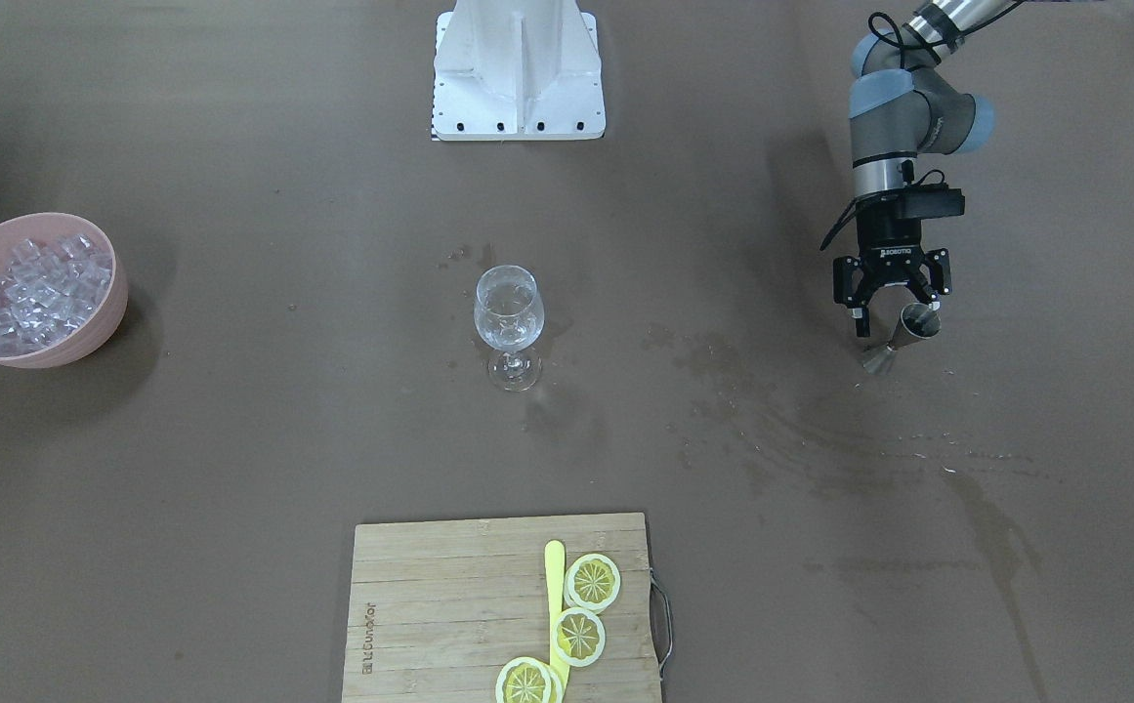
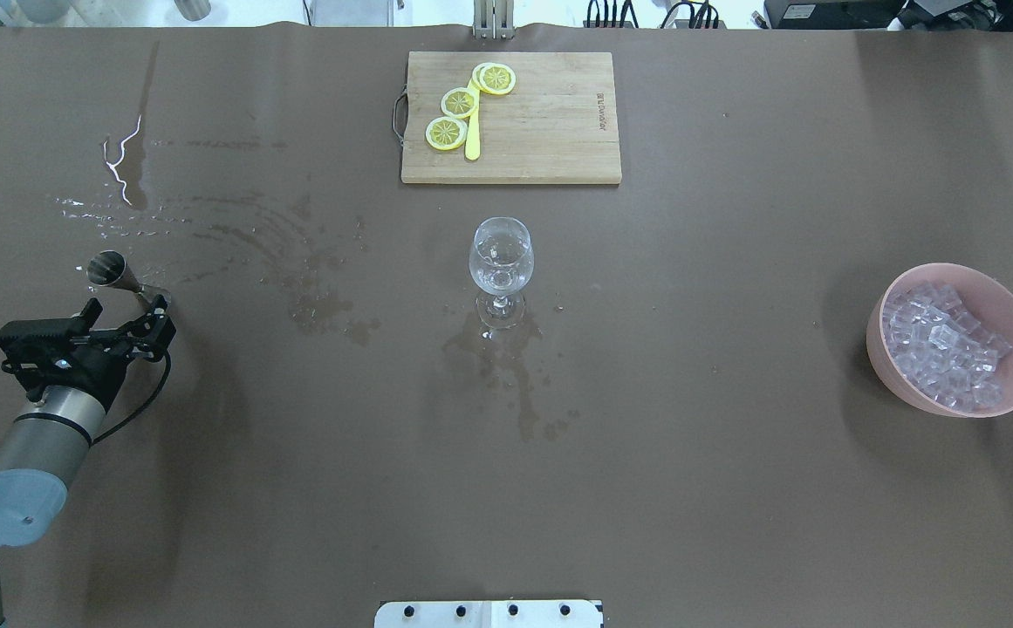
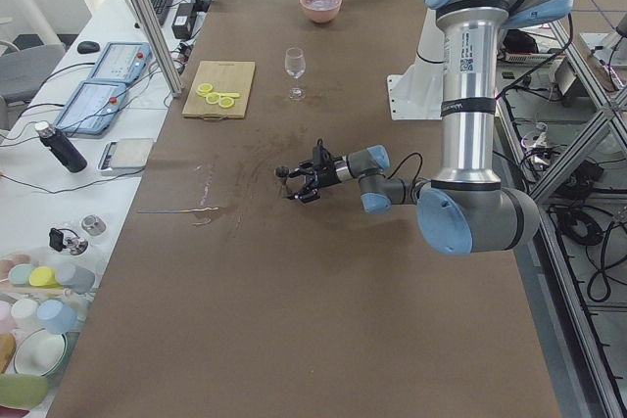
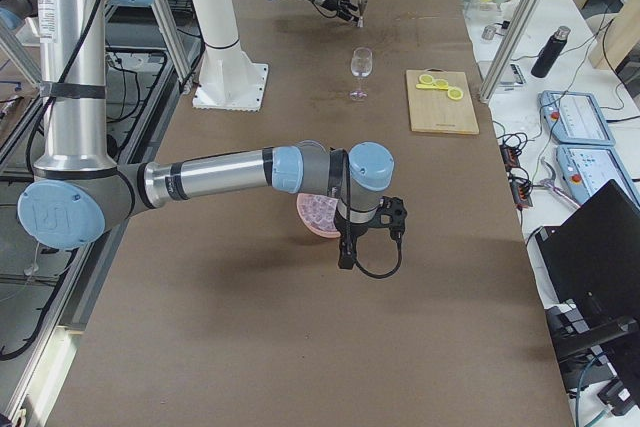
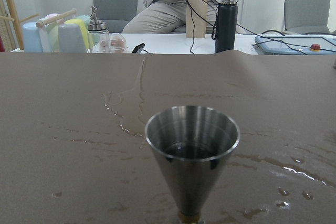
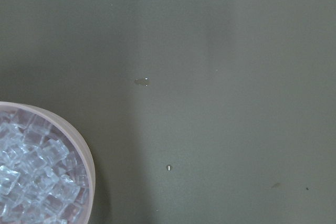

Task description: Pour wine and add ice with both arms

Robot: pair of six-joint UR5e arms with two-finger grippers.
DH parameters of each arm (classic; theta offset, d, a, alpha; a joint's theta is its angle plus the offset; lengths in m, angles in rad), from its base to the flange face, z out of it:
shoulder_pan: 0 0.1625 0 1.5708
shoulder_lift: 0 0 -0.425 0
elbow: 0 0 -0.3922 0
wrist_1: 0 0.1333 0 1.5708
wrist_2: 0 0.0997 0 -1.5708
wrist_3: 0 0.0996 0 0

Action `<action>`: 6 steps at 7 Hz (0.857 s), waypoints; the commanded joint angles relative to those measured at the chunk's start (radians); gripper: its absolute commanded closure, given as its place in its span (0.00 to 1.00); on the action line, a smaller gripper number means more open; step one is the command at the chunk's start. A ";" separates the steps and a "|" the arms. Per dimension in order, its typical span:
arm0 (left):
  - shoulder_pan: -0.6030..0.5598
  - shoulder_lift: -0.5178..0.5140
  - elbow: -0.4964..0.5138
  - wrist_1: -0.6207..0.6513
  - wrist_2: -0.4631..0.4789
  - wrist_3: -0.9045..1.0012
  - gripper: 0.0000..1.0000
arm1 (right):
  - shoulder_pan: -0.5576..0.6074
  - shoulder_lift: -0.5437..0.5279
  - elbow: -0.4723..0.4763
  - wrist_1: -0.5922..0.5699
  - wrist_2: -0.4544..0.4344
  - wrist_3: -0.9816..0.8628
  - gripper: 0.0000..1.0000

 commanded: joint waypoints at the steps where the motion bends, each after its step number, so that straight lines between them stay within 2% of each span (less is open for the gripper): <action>1: -0.023 -0.003 0.000 -0.001 -0.015 0.009 0.09 | 0.000 -0.001 -0.001 0.000 0.001 0.000 0.00; 2: -0.045 -0.024 0.003 0.002 -0.029 0.014 0.06 | 0.000 -0.001 -0.001 0.000 0.001 0.000 0.00; 6: -0.060 -0.065 0.041 0.002 -0.029 0.031 0.06 | 0.000 -0.001 -0.004 0.000 0.001 0.000 0.00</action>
